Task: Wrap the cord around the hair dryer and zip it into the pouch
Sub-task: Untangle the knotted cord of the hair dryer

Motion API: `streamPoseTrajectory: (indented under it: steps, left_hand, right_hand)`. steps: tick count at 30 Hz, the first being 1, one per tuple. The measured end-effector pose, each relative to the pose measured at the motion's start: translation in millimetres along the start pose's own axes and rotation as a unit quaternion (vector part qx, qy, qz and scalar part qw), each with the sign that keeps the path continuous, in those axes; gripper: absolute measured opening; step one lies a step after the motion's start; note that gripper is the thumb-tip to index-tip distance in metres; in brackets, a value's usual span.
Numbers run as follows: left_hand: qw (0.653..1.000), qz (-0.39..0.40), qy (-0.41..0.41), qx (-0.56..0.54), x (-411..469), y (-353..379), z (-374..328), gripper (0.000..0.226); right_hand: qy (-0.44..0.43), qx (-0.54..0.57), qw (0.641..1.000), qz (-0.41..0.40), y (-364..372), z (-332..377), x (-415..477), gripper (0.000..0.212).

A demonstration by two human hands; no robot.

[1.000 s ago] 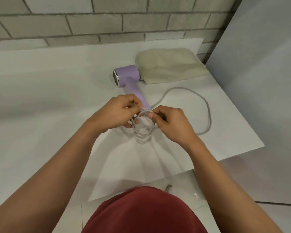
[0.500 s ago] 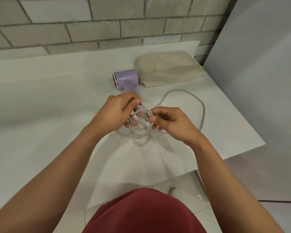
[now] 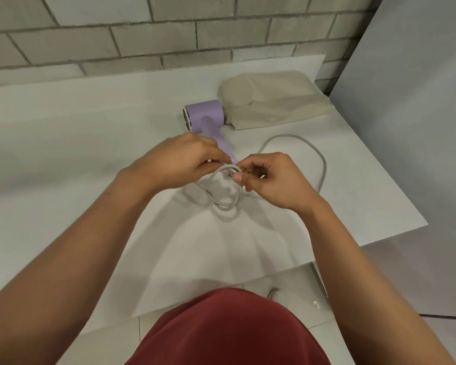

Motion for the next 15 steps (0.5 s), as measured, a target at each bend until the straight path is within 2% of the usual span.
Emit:
streamPoseTrajectory:
  steps: [2,6,8,12,15]
  left_hand:
    - [0.998,-0.010,-0.028,0.051,-1,-2,-2,0.027]
    - [0.984,-0.134,-0.089,0.071,-5,5,-3,0.035]
    - [0.972,-0.178,-0.146,0.042,-7,7,-2,0.038]
    - [0.942,-0.225,-0.232,-0.093,-12,9,2,0.025]
    - [0.938,-0.220,-0.258,-0.066,-15,10,7,0.023]
  right_hand:
    - [0.001,0.014,1.000,-0.010,0,0,0,0.003]
    - [0.018,0.089,0.995,-0.043,-2,-3,-1,0.009]
    - [0.014,0.091,0.995,-0.039,-4,-3,-3,0.010]
    - [0.013,0.100,0.994,-0.033,-9,-4,-5,0.007]
    - [0.020,0.084,0.996,-0.037,-7,-3,-3,0.008]
Point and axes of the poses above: each hand's wrist, its own x-axis towards the middle knuckle, its own y-axis out of the palm, z = x × y, the point moved 3 cm from there along x, towards the middle knuckle, and after that the axes turned 1 degree about z, right-handed, at the moved point
